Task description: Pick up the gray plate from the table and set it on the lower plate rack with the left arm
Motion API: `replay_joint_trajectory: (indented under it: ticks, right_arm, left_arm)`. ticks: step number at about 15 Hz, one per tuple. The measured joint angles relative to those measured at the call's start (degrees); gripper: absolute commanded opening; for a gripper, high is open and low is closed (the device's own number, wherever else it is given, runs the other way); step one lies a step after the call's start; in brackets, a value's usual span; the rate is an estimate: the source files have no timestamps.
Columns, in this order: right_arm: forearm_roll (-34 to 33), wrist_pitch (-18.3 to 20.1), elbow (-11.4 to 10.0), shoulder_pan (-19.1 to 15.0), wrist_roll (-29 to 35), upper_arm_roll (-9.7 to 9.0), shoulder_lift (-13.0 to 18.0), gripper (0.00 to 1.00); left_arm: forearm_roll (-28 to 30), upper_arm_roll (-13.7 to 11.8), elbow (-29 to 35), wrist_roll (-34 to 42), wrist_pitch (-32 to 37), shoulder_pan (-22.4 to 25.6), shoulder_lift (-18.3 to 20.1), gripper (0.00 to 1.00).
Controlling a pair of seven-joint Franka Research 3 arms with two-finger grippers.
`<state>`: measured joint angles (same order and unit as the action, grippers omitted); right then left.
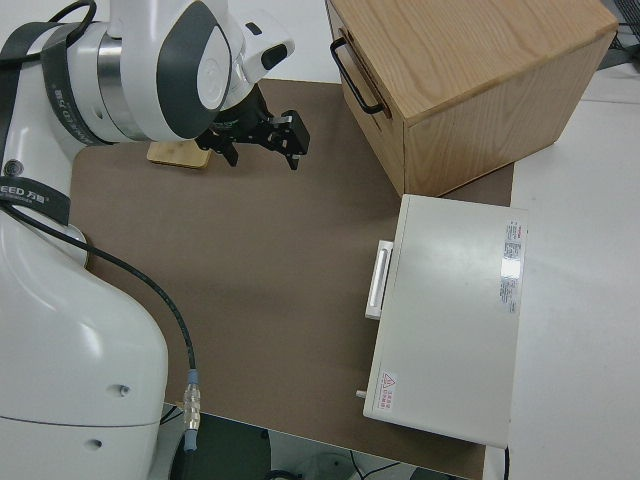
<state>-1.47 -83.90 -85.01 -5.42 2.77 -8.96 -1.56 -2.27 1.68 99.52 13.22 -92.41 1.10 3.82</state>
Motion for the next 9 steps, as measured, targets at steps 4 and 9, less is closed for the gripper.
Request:
replay_joint_trajectory:
  ticks: [4, 9]
  right_arm:
    - [0.0, 0.0, 0.0, 0.0, 0.0, 0.0, 0.0, 0.983]
    - [0.0, 0.0, 0.0, 0.0, 0.0, 0.0, 0.0, 0.983]
  left_arm:
    - [1.8, 0.7, 1.2, -4.4, -0.1, -0.1, -0.3, 1.0]
    - [2.8, 1.0, 5.2, -4.9, -3.5, -0.1, -0.7, 1.0]
